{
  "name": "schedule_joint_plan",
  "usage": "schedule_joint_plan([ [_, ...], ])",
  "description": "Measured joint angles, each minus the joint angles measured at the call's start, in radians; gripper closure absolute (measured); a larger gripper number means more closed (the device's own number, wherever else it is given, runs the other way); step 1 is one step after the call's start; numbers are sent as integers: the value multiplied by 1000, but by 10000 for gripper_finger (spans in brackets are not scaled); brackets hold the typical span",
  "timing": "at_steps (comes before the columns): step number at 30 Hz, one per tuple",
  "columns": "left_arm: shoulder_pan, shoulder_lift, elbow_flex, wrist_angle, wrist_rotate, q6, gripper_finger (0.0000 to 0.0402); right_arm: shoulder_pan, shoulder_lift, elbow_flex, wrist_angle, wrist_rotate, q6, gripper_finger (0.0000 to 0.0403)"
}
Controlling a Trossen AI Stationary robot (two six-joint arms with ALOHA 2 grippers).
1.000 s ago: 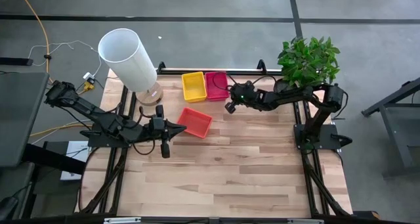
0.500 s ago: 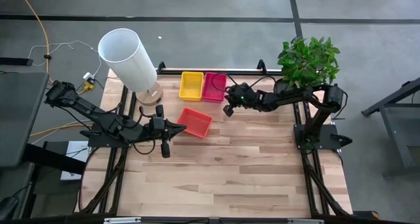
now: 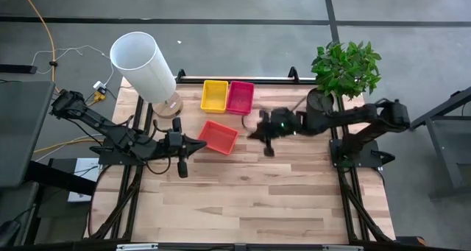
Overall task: Stack baskets by color
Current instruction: Move the stacked orange bins to the right of the stacked red bins
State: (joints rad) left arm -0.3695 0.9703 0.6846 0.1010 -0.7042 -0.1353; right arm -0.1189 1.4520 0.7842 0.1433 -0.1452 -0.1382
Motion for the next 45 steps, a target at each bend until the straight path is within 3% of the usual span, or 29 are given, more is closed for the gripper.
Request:
schedule_joint_plan([
  [2,0,0,0,-1,-12,0,401,64,0,0,29,-12,-30,402],
  [5,0,0,0,1,-15,-3,401,133,35,41,16,99,-60,386],
  [9,0,0,0,0,-14,-25,401,182,128,161,-76,210,-156,326],
  [15,0,0,0,-1,-10,-45,402,189,318,447,-414,268,-337,225],
  [21,0,0,0,0,-10,-45,402,184,492,686,-700,326,-505,191],
  [25,0,0,0,-3,-10,-45,401,178,568,762,-760,353,-582,190],
  [33,0,0,0,-7,-3,-45,401,164,629,778,-762,383,-622,203],
  [36,0,0,0,-7,-3,-45,401,164,631,778,-781,385,-628,244],
  [42,0,0,0,-7,-4,-45,401,166,631,778,-787,378,-618,384],
  [45,0,0,0,-7,-4,-45,401,178,630,778,-789,373,-592,385],
])
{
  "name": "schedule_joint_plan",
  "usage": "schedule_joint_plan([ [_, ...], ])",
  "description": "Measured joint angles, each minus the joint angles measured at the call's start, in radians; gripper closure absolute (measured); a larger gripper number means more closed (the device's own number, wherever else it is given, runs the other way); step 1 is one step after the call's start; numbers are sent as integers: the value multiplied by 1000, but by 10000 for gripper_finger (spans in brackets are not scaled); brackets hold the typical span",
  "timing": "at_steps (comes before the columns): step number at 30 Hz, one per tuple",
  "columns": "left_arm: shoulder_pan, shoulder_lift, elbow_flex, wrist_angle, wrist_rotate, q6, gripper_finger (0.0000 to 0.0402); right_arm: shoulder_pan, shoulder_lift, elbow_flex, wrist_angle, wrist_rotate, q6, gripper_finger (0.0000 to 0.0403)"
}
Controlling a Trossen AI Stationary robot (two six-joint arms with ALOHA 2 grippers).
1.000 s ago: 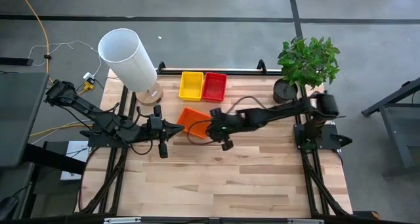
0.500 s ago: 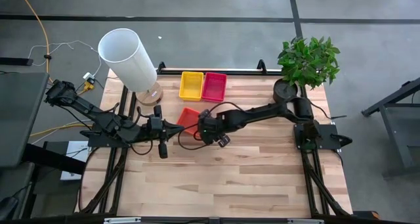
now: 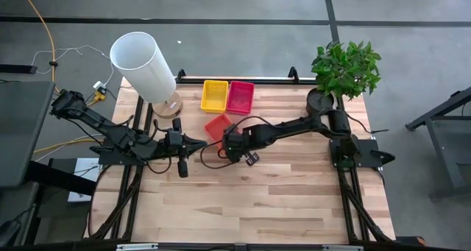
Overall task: Stack baskets by color
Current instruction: Move the stacked orange bins to the right of the stacked red bins
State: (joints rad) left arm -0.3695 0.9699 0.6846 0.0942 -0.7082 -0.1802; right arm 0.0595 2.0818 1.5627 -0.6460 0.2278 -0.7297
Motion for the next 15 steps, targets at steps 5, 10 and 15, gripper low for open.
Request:
schedule_joint_plan([
  [5,0,0,0,0,-1,0,401,59,-72,0,-34,-50,117,397],
  [10,0,0,0,-8,-2,0,401,147,-200,-78,-40,20,194,399],
  [15,0,0,0,-18,-3,0,401,171,-427,-330,-3,187,390,400],
])
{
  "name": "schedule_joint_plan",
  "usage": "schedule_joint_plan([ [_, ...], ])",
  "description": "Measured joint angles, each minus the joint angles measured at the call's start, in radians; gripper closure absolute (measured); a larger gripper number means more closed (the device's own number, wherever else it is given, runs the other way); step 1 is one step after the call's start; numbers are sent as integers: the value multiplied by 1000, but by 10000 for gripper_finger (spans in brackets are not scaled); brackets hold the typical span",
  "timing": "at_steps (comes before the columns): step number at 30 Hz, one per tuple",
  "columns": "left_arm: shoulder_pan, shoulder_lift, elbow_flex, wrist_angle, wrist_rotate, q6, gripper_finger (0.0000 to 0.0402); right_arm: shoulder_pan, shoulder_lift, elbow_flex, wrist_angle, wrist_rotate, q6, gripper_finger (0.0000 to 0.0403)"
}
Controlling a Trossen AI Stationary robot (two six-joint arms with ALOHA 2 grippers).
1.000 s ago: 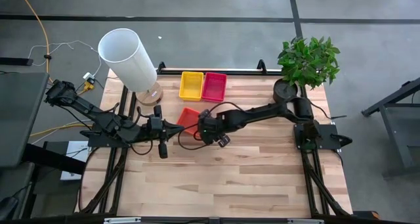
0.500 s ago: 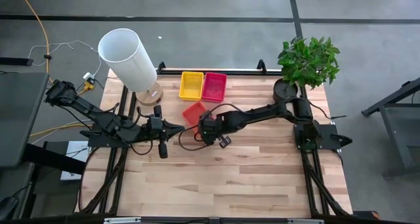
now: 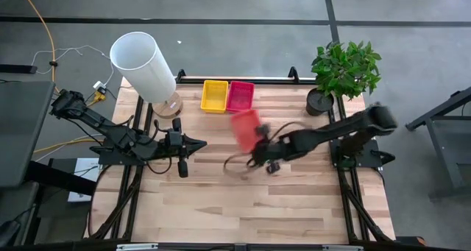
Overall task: Stack baskets by color
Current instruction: Move the stacked orange bins to the right of the stacked red bins
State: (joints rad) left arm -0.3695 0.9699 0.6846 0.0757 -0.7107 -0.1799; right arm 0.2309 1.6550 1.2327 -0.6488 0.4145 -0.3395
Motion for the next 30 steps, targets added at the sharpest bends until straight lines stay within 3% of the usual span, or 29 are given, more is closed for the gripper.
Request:
schedule_joint_plan([
  [4,0,0,0,0,0,15,402,-47,-203,-219,77,118,120,401],
  [6,0,0,0,0,0,15,401,-106,-275,-275,94,93,163,402],
  [9,0,0,0,0,0,15,402,-239,-306,-300,97,-28,177,402],
  [13,0,0,0,0,0,6,402,-414,-260,-278,117,-160,95,402],
  [17,0,0,0,0,0,0,402,-526,-161,-231,115,-215,36,402],
  [24,0,0,0,0,-7,0,402,-573,9,-146,49,-232,-10,402],
  [30,0,0,0,0,-8,0,401,-579,62,-116,38,-223,-17,402],
])
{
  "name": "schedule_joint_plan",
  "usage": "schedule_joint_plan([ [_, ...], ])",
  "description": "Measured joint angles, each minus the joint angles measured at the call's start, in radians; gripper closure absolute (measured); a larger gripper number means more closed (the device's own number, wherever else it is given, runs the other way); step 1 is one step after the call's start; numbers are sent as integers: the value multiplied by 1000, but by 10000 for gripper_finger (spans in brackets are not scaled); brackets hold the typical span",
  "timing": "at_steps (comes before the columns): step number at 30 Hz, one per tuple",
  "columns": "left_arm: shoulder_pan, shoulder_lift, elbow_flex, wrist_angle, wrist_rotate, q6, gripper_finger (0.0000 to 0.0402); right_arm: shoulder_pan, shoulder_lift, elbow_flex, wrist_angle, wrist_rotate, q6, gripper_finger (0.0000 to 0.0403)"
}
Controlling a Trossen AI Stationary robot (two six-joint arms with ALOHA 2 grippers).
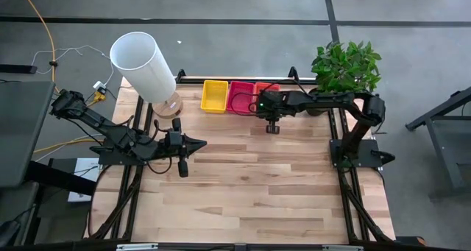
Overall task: Stack baskets by color
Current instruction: Move the stacked orange bins to the right of the stacked red bins
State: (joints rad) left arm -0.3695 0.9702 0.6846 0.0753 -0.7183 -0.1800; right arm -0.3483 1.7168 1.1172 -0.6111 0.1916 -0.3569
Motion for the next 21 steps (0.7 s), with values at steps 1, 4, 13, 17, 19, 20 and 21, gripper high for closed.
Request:
schedule_joint_plan([
  [1,0,0,0,0,0,0,401,-2,0,0,-3,7,0,402],
  [4,0,0,0,0,0,0,402,-8,-1,0,-21,16,24,399],
  [13,0,0,0,0,0,0,402,-19,-2,0,-53,1,30,366],
  [17,0,0,0,0,0,0,401,-19,-2,0,-38,12,15,336],
  [19,0,0,0,0,0,0,401,-19,-2,0,-38,24,7,312],
  [20,0,0,0,0,0,0,402,-19,-2,0,-39,40,-2,298],
  [21,0,0,0,0,0,0,401,-19,-2,0,-40,60,-9,284],
])
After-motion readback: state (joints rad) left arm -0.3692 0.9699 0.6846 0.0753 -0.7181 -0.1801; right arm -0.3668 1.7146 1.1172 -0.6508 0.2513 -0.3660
